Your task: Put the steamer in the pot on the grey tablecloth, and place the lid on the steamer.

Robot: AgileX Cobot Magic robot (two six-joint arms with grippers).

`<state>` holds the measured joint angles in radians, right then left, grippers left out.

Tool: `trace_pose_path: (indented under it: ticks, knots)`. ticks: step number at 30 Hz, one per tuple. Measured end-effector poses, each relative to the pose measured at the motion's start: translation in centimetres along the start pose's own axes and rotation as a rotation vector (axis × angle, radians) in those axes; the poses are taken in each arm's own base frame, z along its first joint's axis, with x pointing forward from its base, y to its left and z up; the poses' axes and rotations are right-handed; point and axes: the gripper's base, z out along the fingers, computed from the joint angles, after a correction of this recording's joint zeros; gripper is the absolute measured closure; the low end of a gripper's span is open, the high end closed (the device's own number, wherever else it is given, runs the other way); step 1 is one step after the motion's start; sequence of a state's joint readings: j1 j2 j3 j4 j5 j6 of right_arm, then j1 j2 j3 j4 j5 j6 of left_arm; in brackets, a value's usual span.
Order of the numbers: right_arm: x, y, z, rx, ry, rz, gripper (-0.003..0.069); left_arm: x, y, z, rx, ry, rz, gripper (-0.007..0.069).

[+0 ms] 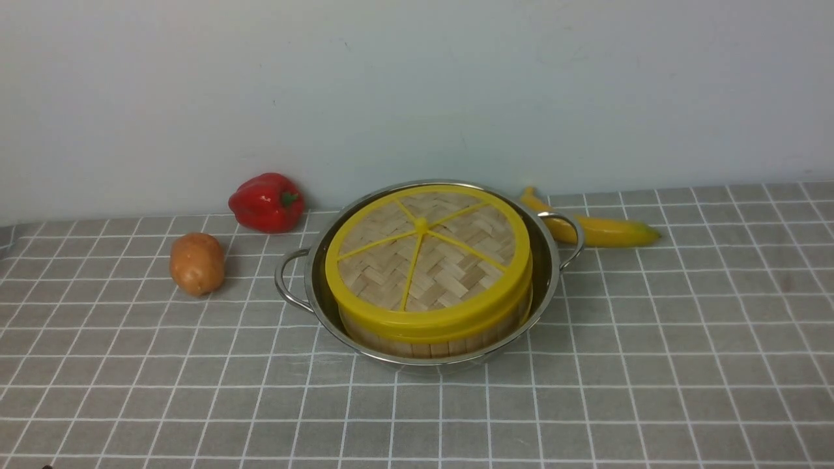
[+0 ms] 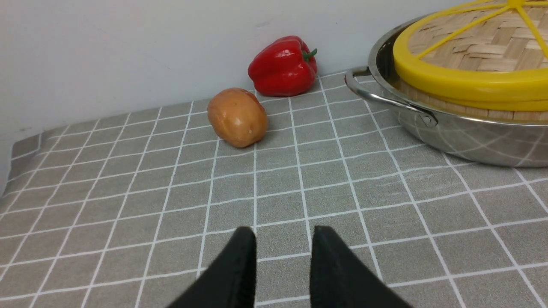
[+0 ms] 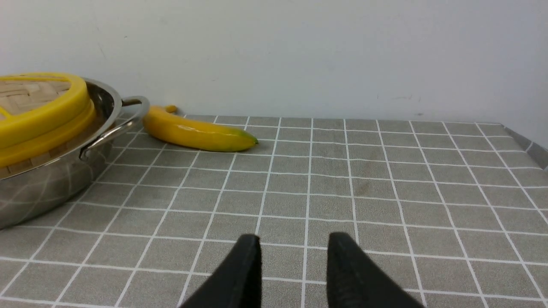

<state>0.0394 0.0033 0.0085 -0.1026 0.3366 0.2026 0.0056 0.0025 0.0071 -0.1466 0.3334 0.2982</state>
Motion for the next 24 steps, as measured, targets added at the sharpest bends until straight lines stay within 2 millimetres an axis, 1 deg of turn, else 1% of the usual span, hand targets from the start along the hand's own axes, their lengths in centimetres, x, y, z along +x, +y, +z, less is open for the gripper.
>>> trace_pose_path:
  ticks: [24]
  knots:
    - [0.00,0.00,0.00,0.000,0.000,0.001,0.0416,0.00,0.00,0.00,0.000,0.000,0.000,0.0402]
